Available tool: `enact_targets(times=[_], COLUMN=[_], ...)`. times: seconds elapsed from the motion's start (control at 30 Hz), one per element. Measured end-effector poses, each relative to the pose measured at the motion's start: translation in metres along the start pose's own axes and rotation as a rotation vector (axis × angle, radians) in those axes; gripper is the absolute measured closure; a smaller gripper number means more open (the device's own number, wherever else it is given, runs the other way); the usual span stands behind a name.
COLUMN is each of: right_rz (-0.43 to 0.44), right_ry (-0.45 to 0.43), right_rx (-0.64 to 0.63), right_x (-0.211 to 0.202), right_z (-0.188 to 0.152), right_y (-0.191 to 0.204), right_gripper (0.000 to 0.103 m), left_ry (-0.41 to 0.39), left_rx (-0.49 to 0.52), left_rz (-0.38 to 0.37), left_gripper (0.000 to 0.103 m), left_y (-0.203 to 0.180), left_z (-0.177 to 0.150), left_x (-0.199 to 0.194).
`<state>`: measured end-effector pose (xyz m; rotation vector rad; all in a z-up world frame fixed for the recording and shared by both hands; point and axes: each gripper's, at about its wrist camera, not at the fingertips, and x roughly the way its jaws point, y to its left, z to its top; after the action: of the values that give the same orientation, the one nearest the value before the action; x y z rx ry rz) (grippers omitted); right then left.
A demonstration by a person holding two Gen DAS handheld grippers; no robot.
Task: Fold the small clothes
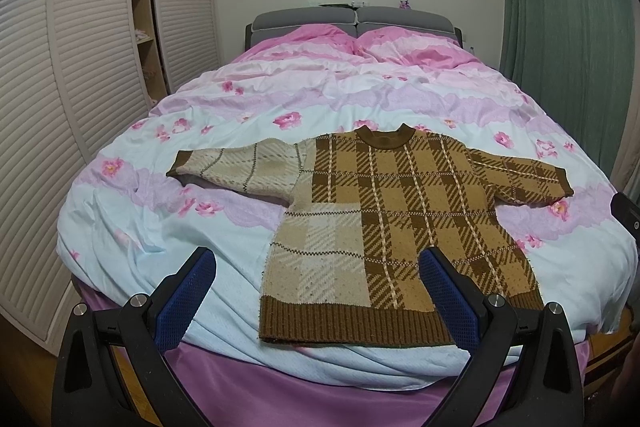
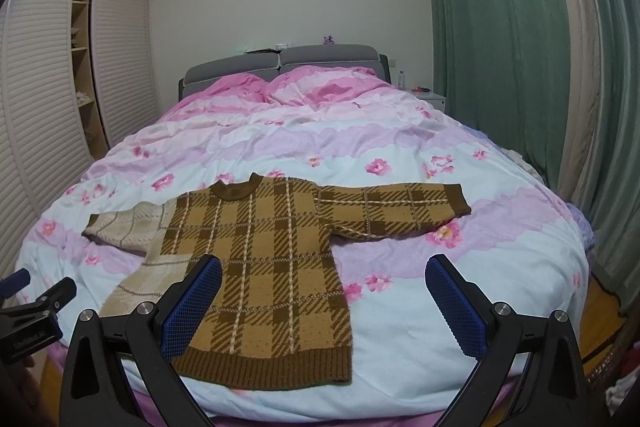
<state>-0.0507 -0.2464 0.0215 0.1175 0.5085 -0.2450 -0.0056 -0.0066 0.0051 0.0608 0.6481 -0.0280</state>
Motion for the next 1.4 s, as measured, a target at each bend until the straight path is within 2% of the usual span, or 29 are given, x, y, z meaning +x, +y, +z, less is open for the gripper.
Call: enact_targets(times=[1.23,1.4], right_rz=[0.002,-0.008], right_ry=[-0.005,-0.025], right_rx=[0.000,0.010], right_x=[0.001,0.006], right_z=[0.000,0.001], right_y=[-0.005,-0.016], right_gripper=[0.000,0.000], left_ry=[-0.002,-0.015], left_rx=[0.000,0.003], left_rz=[-0.001,-0.007], left_gripper=[0.000,0.000], left_y=[0.000,-0.016], left_z=[-0.006,0.002], left_x=[0.003,0.010])
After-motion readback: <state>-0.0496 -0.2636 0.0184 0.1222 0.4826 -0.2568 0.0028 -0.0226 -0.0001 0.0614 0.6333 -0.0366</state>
